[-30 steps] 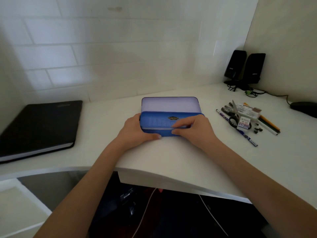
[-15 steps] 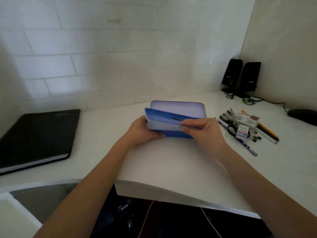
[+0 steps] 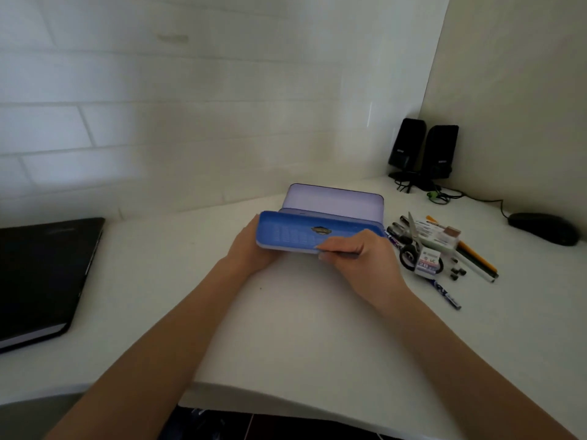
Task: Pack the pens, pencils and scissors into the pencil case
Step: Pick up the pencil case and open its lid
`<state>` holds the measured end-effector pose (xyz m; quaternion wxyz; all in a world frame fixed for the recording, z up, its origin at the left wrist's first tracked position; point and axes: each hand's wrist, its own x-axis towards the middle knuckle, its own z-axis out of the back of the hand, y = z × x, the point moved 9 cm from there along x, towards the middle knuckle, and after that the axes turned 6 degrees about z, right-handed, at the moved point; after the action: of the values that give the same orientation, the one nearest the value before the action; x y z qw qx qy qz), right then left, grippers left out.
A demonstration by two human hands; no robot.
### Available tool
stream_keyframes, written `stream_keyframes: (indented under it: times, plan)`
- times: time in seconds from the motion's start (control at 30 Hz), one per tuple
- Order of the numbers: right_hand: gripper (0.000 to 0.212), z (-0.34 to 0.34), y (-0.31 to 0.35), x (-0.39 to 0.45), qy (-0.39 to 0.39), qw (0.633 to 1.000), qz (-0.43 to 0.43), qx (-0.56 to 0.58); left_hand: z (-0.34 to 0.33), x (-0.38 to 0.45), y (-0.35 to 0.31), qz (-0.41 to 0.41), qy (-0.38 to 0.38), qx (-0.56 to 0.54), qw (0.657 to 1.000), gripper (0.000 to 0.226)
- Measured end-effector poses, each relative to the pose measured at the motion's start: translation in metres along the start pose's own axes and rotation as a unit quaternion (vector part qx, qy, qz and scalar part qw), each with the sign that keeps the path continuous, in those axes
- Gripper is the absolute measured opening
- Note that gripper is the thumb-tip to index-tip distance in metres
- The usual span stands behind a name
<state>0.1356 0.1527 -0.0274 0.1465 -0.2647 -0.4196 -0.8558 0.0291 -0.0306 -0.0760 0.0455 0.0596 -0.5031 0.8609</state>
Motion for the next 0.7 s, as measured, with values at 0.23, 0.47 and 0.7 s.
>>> stream_keyframes:
  times: [0.23,0.47,0.7]
  plan:
    - [0.015,-0.013,-0.009,-0.007,0.071,0.997,-0.023,-0.011,0.017,0.005,-0.021,-0.105,-0.036,0.115,0.987,0.01]
    - [0.014,-0.02,-0.018,-0.012,0.207,0.975,-0.054,-0.057,0.034,-0.001,-0.01,-0.063,-0.011,0.047,0.997,0.019]
    - [0.014,0.014,-0.023,-0.002,0.087,0.99,-0.07,-0.083,0.008,-0.032,-0.044,-0.147,-0.098,0.193,0.965,0.033]
